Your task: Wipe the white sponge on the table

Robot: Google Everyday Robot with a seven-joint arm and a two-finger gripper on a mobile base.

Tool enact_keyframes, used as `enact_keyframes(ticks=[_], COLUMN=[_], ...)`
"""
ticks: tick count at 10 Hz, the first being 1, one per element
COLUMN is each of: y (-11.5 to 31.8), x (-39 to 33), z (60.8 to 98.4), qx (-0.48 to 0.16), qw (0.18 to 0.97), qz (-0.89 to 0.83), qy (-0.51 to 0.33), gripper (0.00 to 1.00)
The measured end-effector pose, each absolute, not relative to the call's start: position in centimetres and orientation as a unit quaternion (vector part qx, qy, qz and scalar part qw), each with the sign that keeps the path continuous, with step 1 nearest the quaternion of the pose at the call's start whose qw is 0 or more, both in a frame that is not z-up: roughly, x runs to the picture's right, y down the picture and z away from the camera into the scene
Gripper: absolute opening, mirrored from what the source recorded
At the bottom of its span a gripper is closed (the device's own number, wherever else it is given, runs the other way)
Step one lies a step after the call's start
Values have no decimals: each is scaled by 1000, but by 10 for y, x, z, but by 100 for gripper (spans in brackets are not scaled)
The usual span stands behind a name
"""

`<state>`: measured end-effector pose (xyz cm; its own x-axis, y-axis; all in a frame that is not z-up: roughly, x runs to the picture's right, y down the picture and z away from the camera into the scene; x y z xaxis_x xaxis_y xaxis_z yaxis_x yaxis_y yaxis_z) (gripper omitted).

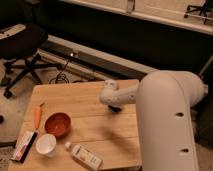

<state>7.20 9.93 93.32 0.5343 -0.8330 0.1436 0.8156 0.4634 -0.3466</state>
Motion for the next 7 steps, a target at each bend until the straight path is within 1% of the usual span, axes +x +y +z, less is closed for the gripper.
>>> enact_keyframes(ticks=[3, 7], y=[119, 129], x=[35, -29], z=[916, 893], qx=[-179, -145], qw=[840, 813], qz=[-512, -560], qy=[-11, -57], gripper=[51, 51])
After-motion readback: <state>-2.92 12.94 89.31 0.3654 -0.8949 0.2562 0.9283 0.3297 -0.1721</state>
